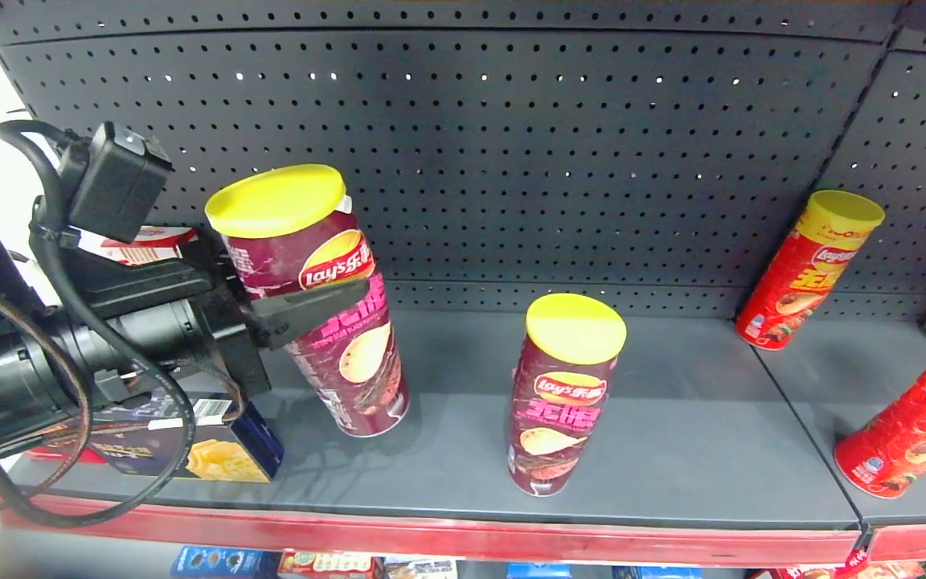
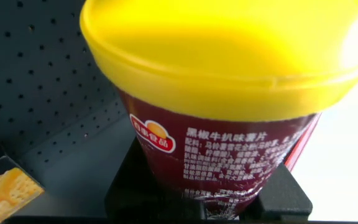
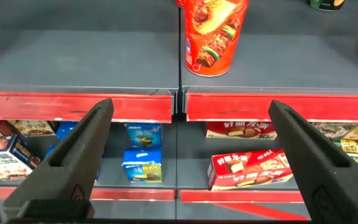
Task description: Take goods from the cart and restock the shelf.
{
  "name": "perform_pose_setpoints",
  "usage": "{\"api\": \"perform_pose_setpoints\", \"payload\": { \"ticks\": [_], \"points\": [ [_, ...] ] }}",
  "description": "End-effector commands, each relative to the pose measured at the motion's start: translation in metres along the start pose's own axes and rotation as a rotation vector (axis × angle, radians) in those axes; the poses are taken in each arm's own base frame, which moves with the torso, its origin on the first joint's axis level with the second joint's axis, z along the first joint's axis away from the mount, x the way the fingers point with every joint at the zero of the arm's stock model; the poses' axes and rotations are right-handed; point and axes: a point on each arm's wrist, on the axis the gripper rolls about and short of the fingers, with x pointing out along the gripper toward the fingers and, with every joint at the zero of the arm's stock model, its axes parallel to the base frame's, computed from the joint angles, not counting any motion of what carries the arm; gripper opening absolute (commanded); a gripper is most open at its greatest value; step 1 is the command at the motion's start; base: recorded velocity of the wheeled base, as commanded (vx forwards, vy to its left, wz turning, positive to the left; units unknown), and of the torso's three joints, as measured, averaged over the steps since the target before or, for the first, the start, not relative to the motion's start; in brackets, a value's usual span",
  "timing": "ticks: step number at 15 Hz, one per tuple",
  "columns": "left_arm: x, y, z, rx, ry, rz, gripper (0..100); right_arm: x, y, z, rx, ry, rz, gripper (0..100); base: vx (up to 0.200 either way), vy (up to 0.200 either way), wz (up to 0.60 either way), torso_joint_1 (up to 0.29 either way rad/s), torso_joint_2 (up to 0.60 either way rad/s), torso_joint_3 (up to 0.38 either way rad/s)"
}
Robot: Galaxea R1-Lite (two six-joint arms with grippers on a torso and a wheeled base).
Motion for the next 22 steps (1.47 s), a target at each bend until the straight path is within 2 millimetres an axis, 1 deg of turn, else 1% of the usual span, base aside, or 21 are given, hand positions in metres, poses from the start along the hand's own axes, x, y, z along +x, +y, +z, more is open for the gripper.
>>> {"api": "perform_pose_setpoints", "payload": {
  "ticks": [1, 2, 4, 6, 7, 9, 10, 11, 12, 13, 14, 15, 16, 17, 18, 20, 22],
  "points": [
    [0.004, 0.002, -0.008, -0.004, 0.021, -0.015, 0, 0.0, 0.0, 0.0, 0.0, 0.004, 0.0, 100, 0.0, 0.0, 0.0, 0.0, 0.0, 0.0],
    [0.009, 0.004, -0.009, 0.006, 0.017, -0.025, 0, 0.0, 0.0, 0.0, 0.0, 0.004, 0.0, 100, 0.0, 0.0, 0.0, 0.0, 0.0, 0.0],
    [0.009, 0.007, -0.007, 0.017, 0.007, -0.011, 0, 0.0, 0.0, 0.0, 0.0, 0.004, 0.0, 100, 0.0, 0.0, 0.0, 0.0, 0.0, 0.0],
    [0.012, 0.009, -0.011, 0.011, 0.018, -0.015, 0, 0.0, 0.0, 0.0, 0.0, 0.004, 0.0, 100, 0.0, 0.0, 0.0, 0.0, 0.0, 0.0],
    [0.023, 0.013, -0.017, 0.004, 0.031, -0.027, 0, 0.0, 0.0, 0.001, 0.0, 0.003, 0.0, 100, 0.0, 0.0, 0.0, 0.0, 0.0, 0.0],
    [0.039, 0.022, -0.016, 0.011, 0.022, -0.029, 0, 0.0, 0.0, 0.0, 0.0, 0.004, 0.0, 100, 0.0, 0.0, 0.0, 0.0, 0.0, 0.0],
    [0.058, 0.024, -0.016, 0.007, 0.021, -0.057, 0, 0.0, 0.0, 0.0, 0.0, 0.004, 0.0, 100, 0.0, 0.0, 0.0, 0.0, 0.0, 0.0],
    [0.065, 0.026, -0.014, 0.009, 0.016, -0.065, 0, 0.0, 0.0, 0.0, 0.0, 0.004, 0.0, 100, 0.0, 0.0, 0.0, 0.0, 0.0, 0.0],
    [0.078, 0.031, -0.019, 0.007, 0.017, -0.101, 0, 0.0, 0.0, 0.001, -0.002, 0.003, 0.0, 100, 0.0, 0.0, 0.0, 0.0, 0.0, 0.0],
    [0.093, 0.04, -0.016, 0.007, 0.006, -0.152, 0, 0.0, 0.0, 0.0, 0.0, 0.004, 0.0, 100, 0.0, 0.0, 0.0, 0.0, 0.0, 0.0],
    [0.099, 0.045, -0.015, 0.003, 0.014, -0.168, 0, 0.0, 0.0, 0.0, 0.0, 0.004, 0.0, 100, 0.0, 0.0, 0.0, 0.0, 0.0, 0.0],
    [0.114, 0.052, -0.017, -0.003, 0.025, -0.193, 0, 0.0, 0.0, 0.0, 0.0, 0.004, 0.0, 100, 0.0, 0.0, 0.0, 0.0, 0.0, 0.0],
    [0.123, 0.059, -0.015, 0.01, 0.018, -0.195, 0, 0.0, 0.0, 0.0, 0.0, 0.004, 0.0, 100, 0.0, 0.0, 0.0, 0.0, 0.0, 0.0],
    [0.139, 0.068, -0.02, 0.028, 0.021, -0.196, 0, 0.0, 0.0, 0.0, 0.0, 0.004, 0.0, 100, 0.0, 0.0, 0.0, 0.0, 0.0, 0.0],
    [0.144, 0.071, -0.021, 0.037, 0.022, -0.198, 0, 0.0, 0.0, 0.0, 0.0, 0.004, 0.0, 100, 0.0, 0.0, 0.0, 0.0, 0.0, 0.0],
    [0.163, 0.08, -0.033, 0.053, 0.07, -0.234, 0, 0.0, 0.0, 0.0, 0.0, 0.004, 0.0, 100, 0.0, 0.0, 0.0, 0.0, 0.0, 0.0],
    [0.173, 0.085, -0.037, 0.073, 0.082, -0.252, 0, 0.0, 0.0, 0.0, 0.0, 0.004, 0.0, 100, 0.0, 0.0, 0.0, 0.0, 0.0, 0.0]
  ]
}}
